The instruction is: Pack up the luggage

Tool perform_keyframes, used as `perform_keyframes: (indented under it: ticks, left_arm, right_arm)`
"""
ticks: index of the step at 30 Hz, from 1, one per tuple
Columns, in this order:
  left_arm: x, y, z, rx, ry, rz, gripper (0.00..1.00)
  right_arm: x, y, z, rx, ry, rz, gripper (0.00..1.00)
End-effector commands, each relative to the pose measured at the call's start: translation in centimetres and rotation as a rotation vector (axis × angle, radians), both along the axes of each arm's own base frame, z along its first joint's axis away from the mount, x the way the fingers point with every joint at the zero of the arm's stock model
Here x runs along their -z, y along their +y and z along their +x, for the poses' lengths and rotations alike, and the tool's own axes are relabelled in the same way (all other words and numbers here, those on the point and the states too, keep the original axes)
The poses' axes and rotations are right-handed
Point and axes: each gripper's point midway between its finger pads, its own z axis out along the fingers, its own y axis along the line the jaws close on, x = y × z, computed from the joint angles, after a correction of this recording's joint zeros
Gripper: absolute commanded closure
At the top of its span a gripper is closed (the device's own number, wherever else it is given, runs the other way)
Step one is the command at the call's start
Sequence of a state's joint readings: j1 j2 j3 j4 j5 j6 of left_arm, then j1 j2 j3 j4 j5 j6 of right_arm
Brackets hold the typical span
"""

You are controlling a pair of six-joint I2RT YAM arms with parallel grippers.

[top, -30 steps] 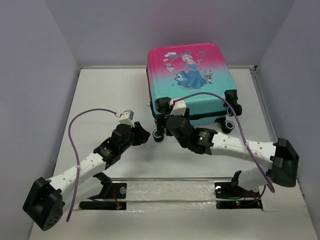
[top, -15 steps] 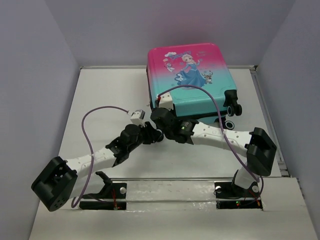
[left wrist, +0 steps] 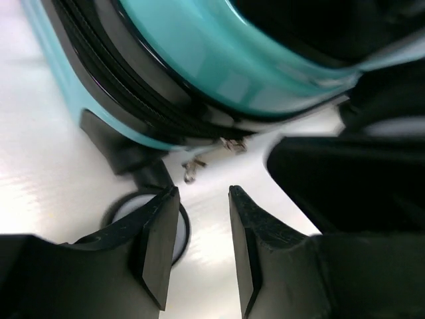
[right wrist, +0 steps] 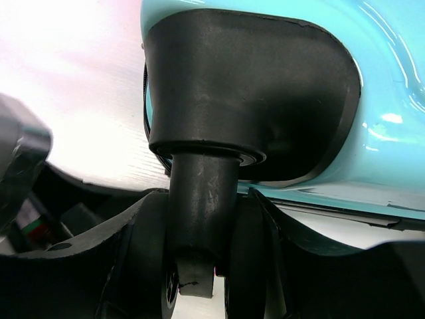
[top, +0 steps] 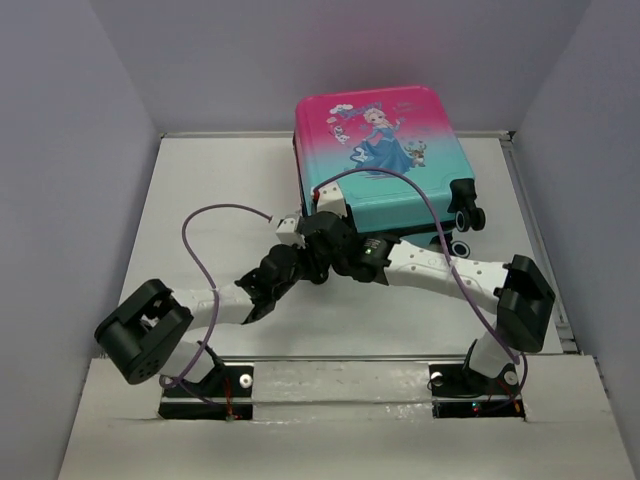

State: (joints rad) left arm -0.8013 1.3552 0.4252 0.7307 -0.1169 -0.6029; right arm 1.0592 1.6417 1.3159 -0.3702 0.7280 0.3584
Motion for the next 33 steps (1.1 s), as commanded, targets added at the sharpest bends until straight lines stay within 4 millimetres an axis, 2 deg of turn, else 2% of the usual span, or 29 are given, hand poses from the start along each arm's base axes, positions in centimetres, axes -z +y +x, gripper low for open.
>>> perform_keyframes:
  ticks: [1,6,11,12,13,16,19,23,27,30,33]
  left_arm:
    - [-4.6,-0.9,3.8,-0.097,-0.176,-0.037,0.52]
    - [-5.1,-1.2,4.8,-0.149,-0.213,-0.063,0.49]
    - [-4.4,0.8,6.0,-0.309,-0.227,-0.028,0.48]
    - [-5.1,0.7,6.1,-0.318,-0.251,-0.058,0.47]
    - [-5.2,0.7,5.9,-0.306,-0.266,-0.067,0.46]
    - [-6.0,-1.2,4.6,-0.223,-0.302,-0.106,0.45]
    - [-6.6,-1.8,3.6,-0.189,-0.333,-0.112,0.45]
    - [-7.7,-1.8,3.5,-0.197,-0.348,-0.160,0.42]
    - [-8.5,-2.9,3.2,-0.164,-0.357,-0.214,0.41]
    - [-8.7,-3.8,2.9,-0.133,-0.363,-0.225,0.41]
    - [-8.4,-3.7,2.9,-0.147,-0.362,-0.225,0.41]
  right_arm:
    - [-6.6,0.4,0.4,-0.018,-0.093,0.153,0.93]
    - [-7.3,0.5,0.1,-0.035,-0.096,0.186,0.93]
    - [-7.6,1.3,-0.3,-0.071,-0.085,0.236,0.93]
    - [-7.7,1.6,-0.5,-0.088,-0.081,0.253,0.93]
    - [-7.7,1.7,-0.6,-0.094,-0.079,0.259,0.93]
    - [-7.4,1.8,-0.5,-0.098,-0.077,0.255,0.93]
    - [-7.4,2.2,-0.7,-0.109,-0.070,0.269,0.93]
    - [-7.6,2.6,-1.0,-0.131,-0.068,0.302,0.93]
    - [-7.4,3.1,-1.3,-0.155,-0.053,0.322,0.93]
    - [-7.2,3.7,-1.6,-0.187,-0.039,0.333,0.93]
    - [-7.4,3.9,-1.9,-0.213,-0.044,0.339,0.93]
